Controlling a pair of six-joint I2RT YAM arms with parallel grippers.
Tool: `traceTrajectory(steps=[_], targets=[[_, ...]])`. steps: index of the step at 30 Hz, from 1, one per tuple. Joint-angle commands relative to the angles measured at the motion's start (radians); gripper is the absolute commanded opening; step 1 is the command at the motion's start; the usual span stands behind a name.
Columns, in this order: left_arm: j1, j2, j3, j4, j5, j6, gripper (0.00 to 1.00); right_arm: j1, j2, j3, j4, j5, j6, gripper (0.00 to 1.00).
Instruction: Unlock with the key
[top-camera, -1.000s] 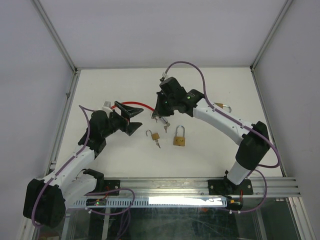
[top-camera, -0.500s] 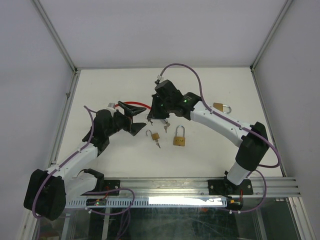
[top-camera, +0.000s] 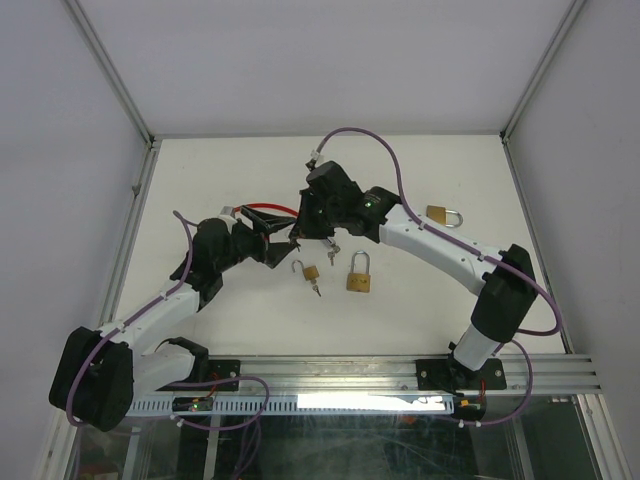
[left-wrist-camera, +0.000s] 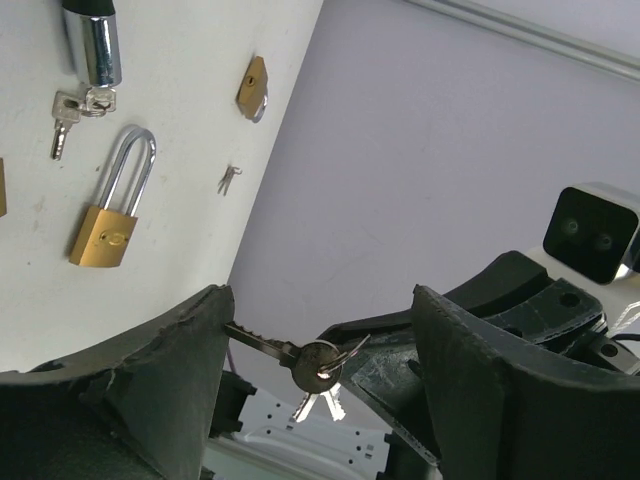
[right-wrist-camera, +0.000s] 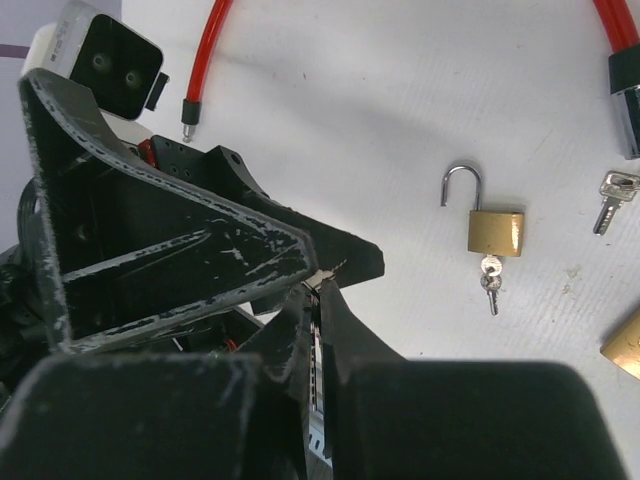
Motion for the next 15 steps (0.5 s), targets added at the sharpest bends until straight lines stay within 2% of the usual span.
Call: traceTrajectory(steps=[1,8,15], targets=[[-0.012,-0.017,-0.003,0.11,-0.029,-0.016,0.69,0.01,-0.046,0.018,0.044,0.031,0.01,0.0],[-0.012,-0.025,-0.012,0.112,-0.036,-0.014,0.54,0.01,-0.088,-0.03,0.026,0.071,0.013,0.0],[-0.012,-0.036,-0.025,0.112,-0.047,-0.017,0.44,0.01,-0.105,-0.048,0.018,0.081,0.013,0.0]])
